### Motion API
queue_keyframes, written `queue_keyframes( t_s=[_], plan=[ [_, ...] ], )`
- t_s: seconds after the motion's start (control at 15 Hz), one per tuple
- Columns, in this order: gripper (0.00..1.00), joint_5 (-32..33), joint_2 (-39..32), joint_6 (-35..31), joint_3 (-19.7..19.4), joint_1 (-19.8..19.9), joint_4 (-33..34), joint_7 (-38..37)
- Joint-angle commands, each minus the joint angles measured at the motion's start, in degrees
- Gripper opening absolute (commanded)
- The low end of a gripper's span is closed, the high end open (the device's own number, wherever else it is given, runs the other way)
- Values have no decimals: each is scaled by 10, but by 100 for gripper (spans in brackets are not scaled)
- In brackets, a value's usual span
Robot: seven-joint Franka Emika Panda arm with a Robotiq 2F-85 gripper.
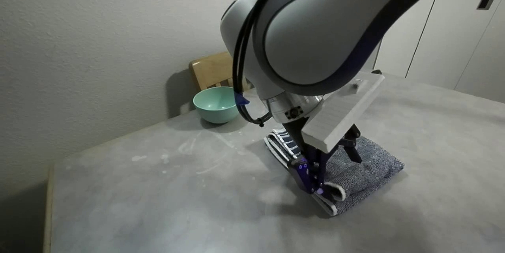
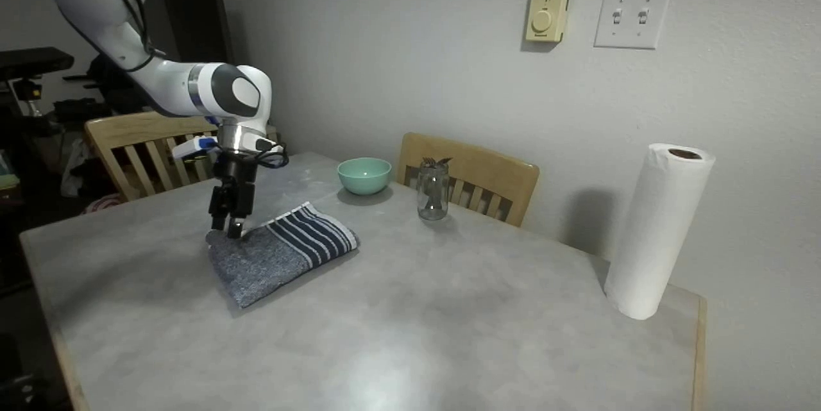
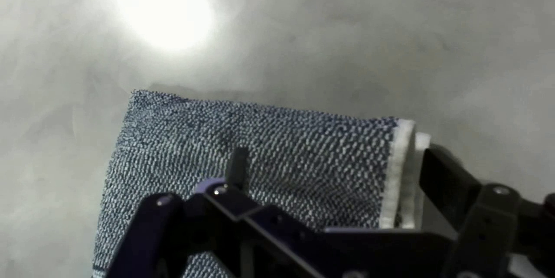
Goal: Unfold the towel once
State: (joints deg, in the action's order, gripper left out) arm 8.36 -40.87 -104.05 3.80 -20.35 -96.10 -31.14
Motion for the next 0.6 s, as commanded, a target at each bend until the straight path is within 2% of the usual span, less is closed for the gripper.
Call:
queue_keyframes(
  t_s=[0.0,0.53],
  plan=[
    [100,-4,4,-8,-2,1,-9,13],
    [100,1,10,-15,-15,1,-31,-1]
  ],
)
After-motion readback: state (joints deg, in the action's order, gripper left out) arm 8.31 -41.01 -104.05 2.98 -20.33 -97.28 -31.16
